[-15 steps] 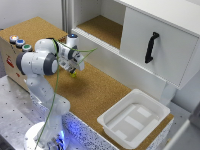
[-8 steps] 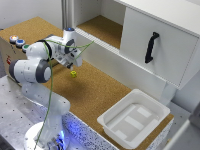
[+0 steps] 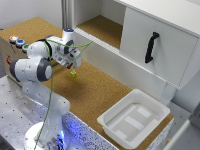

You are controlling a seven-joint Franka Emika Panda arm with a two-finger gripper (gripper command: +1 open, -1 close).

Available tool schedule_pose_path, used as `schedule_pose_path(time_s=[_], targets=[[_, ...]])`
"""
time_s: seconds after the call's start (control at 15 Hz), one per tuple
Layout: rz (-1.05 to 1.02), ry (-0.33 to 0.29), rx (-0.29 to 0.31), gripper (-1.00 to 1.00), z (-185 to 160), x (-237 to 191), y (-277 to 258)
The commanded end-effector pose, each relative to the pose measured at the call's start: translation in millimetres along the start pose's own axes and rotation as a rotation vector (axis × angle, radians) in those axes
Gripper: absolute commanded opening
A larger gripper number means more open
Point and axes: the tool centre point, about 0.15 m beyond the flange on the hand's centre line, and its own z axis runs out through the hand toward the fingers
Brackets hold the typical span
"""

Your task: Go slide the yellow block to the left

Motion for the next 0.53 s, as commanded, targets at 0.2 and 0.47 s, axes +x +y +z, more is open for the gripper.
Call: schedule_pose_path(time_s=[0.2,0.47], targets=[[-0.003,-0.003,0.001,1.0,3,1,0],[0.021,0.054,0.088,1.0,20,-11,-1]])
